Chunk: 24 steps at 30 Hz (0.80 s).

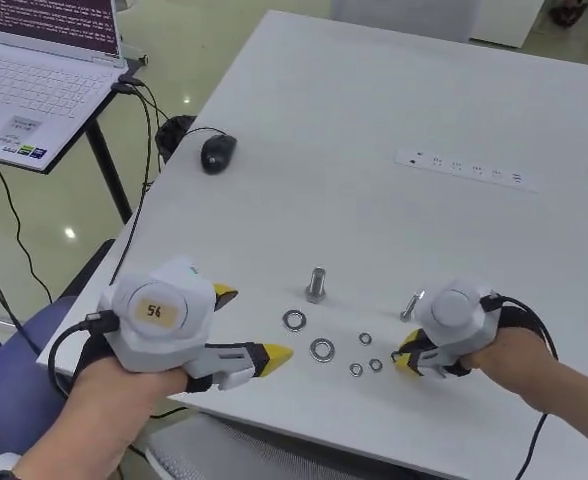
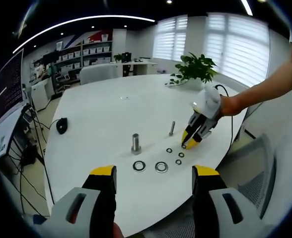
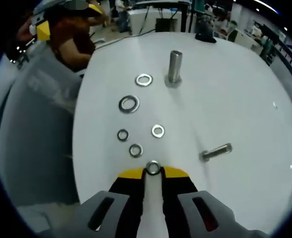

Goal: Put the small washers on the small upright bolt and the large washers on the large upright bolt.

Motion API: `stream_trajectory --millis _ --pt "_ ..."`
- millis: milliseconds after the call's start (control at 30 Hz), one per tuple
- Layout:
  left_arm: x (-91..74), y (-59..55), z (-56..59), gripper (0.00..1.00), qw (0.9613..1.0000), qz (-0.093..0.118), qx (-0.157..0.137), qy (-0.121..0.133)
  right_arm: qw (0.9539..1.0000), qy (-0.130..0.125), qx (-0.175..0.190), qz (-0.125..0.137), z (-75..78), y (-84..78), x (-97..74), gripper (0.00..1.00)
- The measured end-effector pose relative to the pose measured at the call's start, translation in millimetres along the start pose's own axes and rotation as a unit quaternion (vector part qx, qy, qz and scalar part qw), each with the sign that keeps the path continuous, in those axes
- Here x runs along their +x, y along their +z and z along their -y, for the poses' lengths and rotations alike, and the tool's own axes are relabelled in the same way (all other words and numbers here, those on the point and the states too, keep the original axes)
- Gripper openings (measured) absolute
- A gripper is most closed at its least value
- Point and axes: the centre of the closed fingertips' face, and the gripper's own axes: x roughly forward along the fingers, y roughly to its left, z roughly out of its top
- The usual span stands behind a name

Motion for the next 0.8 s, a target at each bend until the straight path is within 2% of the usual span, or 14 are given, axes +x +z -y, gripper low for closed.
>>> stream_trajectory --millis 333,600,800 --pt "2.3 2.8 -1.9 0.61 1.0000 0.003 0.002 -0.004 0.9980 -0.050 0.032 0.022 23.0 2.3 -33.8 0.14" --pt "3.0 5.2 -2.7 0.61 0.9999 0.003 0.006 -0.008 0.9957 -0.083 0.022 0.036 48.1 22.2 -60.5 0.13" --pt "3.5 6.6 -3.7 0.61 0.9999 0.005 0.006 -0.008 0.9951 -0.090 0.012 0.039 63.9 36.6 -64.1 0.14"
